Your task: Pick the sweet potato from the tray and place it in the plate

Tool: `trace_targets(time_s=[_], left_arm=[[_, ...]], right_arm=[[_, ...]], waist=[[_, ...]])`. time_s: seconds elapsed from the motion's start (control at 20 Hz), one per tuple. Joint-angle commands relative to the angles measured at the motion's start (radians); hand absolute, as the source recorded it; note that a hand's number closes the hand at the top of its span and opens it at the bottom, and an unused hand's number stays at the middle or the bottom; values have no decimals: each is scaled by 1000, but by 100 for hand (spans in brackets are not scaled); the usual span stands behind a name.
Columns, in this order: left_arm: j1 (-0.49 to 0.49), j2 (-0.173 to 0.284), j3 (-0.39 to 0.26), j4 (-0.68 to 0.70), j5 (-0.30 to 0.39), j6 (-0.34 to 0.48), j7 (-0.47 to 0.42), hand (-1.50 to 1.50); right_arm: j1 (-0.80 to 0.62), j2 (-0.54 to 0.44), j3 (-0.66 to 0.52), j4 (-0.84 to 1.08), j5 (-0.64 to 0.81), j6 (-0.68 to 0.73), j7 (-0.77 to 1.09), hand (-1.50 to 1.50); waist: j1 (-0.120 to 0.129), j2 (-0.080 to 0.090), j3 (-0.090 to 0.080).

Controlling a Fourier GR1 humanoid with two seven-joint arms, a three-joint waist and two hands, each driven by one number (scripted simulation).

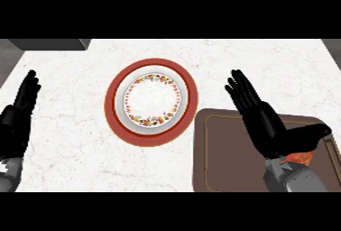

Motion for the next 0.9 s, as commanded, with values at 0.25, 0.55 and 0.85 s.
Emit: trace_targets(time_s=[0.25,0.55,0.85], left_arm=[[77,-90,26,39,142,-48,45,0],[90,-114,17,51,213,-116,67,0],[-13,-158,-23,90,191,-155,107,0]], right_arm=[[244,-80,-431,-48,-188,24,-295,150],[391,25,-572,117,-85,-151,-546,-150],[588,13,-519,260,53,59,-869,-150]], waist=[[-108,-4,-14],[-102,-3,-11],[-32,-1,-18]])
